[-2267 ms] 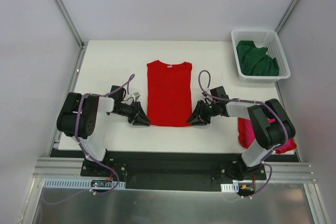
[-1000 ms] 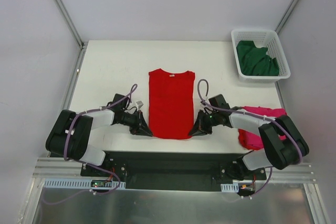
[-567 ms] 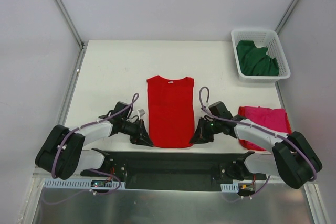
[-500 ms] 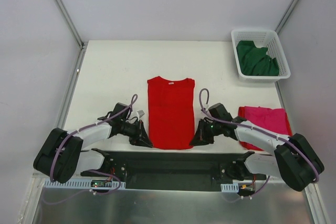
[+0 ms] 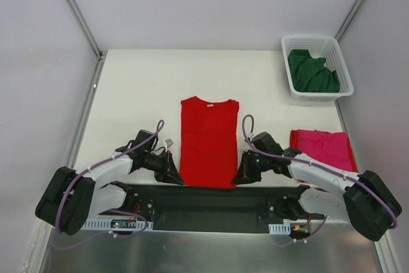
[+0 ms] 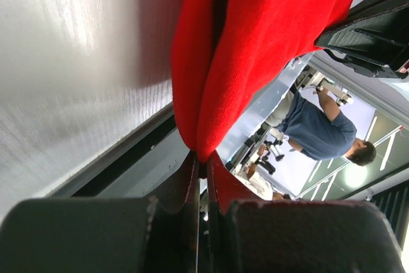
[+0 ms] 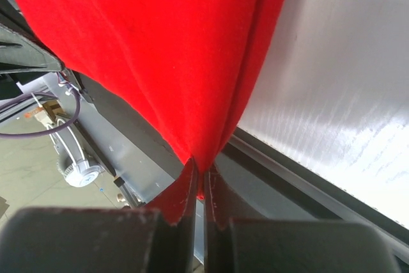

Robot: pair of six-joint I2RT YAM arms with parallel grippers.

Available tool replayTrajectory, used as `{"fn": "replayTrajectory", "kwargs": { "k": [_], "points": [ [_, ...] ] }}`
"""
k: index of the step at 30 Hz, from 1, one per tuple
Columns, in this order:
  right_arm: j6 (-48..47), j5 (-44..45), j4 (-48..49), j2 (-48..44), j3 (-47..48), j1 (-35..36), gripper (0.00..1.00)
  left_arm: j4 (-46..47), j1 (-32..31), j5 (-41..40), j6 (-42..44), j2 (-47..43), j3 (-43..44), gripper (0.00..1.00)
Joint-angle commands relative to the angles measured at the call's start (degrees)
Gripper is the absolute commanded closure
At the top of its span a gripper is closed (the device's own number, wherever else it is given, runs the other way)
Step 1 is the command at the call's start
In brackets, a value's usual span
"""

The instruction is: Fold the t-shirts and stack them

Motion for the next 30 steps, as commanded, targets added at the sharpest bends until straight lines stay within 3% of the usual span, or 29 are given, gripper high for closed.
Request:
{"fn": "replayTrajectory", "kwargs": {
  "k": [1, 12, 30],
  "points": [
    [0.1, 1.2, -3.5, -1.2, 3.4, 0.4, 0.99, -3.3, -0.6, -0.2, -1.5, -2.0, 4.0, 1.0],
    [-6.2, 4.3, -15.5, -0.2, 15.2, -0.2, 0.99, -10.0, -0.7, -1.4, 0.1, -2.3, 14.3, 1.0],
    [-15.4, 0.9, -26.9, 1.7, 28.6, -13.2, 0.99, -20.2, 2.1, -3.9, 5.5, -0.1, 30.0, 1.0]
  ]
}}
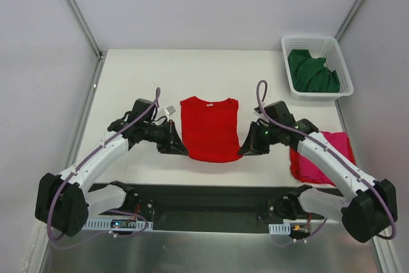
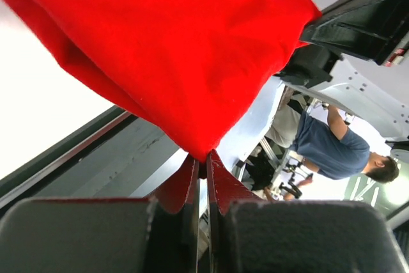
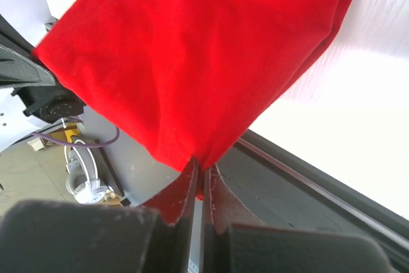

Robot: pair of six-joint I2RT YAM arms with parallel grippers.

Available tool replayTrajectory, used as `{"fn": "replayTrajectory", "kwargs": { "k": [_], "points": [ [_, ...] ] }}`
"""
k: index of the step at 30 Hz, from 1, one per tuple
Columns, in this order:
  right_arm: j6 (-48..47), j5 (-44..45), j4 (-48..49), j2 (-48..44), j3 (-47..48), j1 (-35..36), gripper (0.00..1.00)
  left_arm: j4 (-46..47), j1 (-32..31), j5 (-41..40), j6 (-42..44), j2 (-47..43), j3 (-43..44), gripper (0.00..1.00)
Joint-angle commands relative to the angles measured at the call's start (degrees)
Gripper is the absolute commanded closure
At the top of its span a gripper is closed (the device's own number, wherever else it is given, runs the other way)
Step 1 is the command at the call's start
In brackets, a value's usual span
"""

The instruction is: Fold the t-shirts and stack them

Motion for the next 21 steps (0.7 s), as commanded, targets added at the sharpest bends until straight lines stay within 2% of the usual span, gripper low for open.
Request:
{"fn": "replayTrajectory", "kwargs": {
  "k": [1, 21],
  "points": [
    [-3.1, -1.6, -2.9, 1.4, 4.5, -2.0, 0.99, -3.5, 2.2, -0.4, 3.6, 1.4, 6.2, 1.0],
    [-7.3, -3.4, -5.5, 12.2, 22.1, -7.5, 0.99, -7.7, 7.8, -0.4, 9.0, 11.8, 23.5, 1.0]
  ]
}}
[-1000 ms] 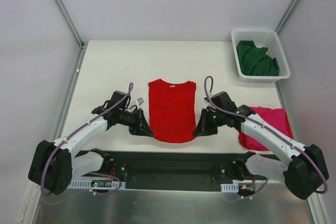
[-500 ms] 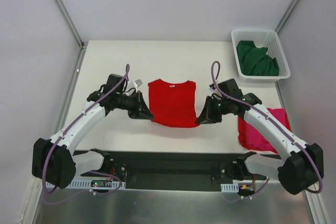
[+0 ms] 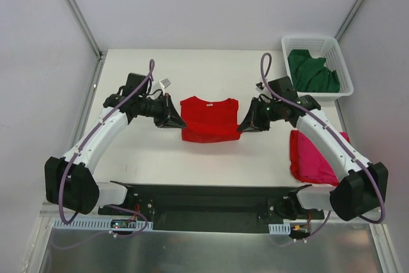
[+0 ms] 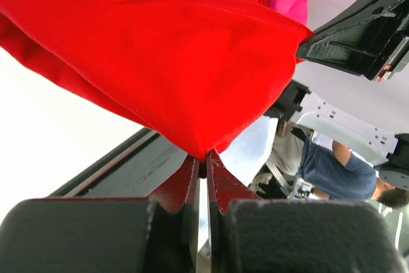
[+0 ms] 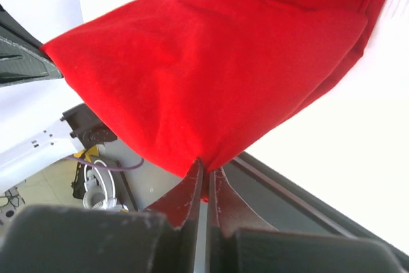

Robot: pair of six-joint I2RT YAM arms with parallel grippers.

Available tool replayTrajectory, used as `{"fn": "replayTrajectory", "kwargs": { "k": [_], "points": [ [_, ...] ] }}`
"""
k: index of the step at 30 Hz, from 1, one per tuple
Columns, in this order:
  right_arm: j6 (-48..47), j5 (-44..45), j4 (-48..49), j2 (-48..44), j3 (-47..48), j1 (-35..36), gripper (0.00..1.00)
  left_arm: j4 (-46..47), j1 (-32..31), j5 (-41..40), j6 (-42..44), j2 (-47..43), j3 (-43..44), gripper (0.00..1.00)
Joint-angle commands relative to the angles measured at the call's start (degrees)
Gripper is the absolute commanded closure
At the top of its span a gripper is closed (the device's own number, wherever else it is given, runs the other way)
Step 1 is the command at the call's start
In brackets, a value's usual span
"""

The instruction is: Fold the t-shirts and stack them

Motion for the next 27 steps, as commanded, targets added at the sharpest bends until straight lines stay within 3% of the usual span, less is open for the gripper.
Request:
{"fn": "replayTrajectory", "kwargs": {
  "k": [1, 15, 27],
  "points": [
    [-2.3, -1.5, -1.1, 3.4, 5.9, -1.6, 0.99, -1.2, 1.6, -0.2, 2.9, 2.6, 5.6, 1.0],
    [-3.3, -3.0, 2.2, 14.1, 12.9, -6.1, 0.99, -1.9, 4.2, 0.2, 5.3, 13.0, 16.6, 1.0],
    [-2.9, -4.9, 3.5, 24.6, 22.1, -8.5, 0.99, -2.0, 4.4, 0.5, 6.7, 20.2, 21.1, 1.0]
  ]
}}
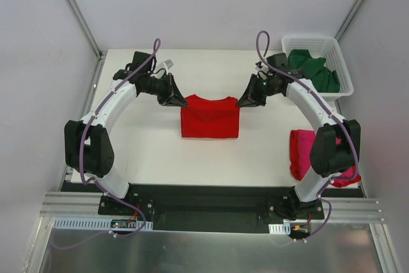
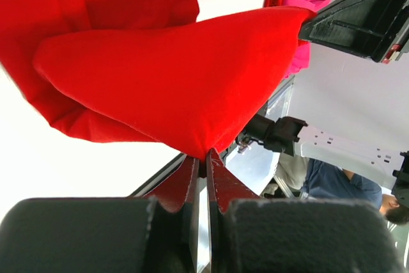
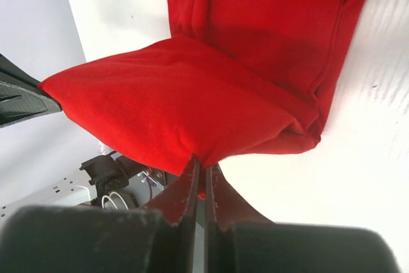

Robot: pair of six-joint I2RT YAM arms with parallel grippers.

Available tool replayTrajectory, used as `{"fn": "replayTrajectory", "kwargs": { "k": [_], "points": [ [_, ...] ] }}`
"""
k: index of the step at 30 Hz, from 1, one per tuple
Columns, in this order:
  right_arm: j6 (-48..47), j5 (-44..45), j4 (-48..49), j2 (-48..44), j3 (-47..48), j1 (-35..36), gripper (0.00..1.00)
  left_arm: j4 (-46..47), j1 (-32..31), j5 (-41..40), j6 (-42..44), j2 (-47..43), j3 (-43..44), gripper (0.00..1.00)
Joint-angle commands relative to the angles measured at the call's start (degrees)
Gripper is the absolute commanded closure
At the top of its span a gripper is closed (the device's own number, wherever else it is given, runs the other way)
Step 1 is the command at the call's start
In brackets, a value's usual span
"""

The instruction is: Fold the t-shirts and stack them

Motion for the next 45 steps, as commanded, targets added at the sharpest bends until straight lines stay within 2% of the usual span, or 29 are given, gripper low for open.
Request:
{"fn": "replayTrajectory", "kwargs": {
  "k": [1, 12, 24, 33, 45],
  "points": [
    [-0.6, -1.8, 1.5, 2.6, 4.5, -0.9, 0.99, -0.7, 0.9, 0.8, 1.7, 1.7, 3.2, 1.0],
    [0.2, -4.0, 3.3, 11.1, 9.7, -1.4, 0.99, -0.6, 2.1, 0.5, 3.1, 8.2, 7.3, 1.0],
    [2.0, -5.9, 2.3, 20.4, 22.5, -2.3, 0.99, -1.4, 4.9, 1.7, 4.3, 17.2, 13.8, 1.0],
    [2.4, -7.1, 1.9, 25.2, 26.0, -2.8, 0.99, -2.3, 5.5, 2.4, 5.1, 23.6, 18.4, 1.0],
    [4.2, -9.4, 3.3, 31.4, 31.1, -2.8, 0.99, -3.7, 7.0, 1.8, 6.9, 26.7, 20.2, 1.0]
  ]
}}
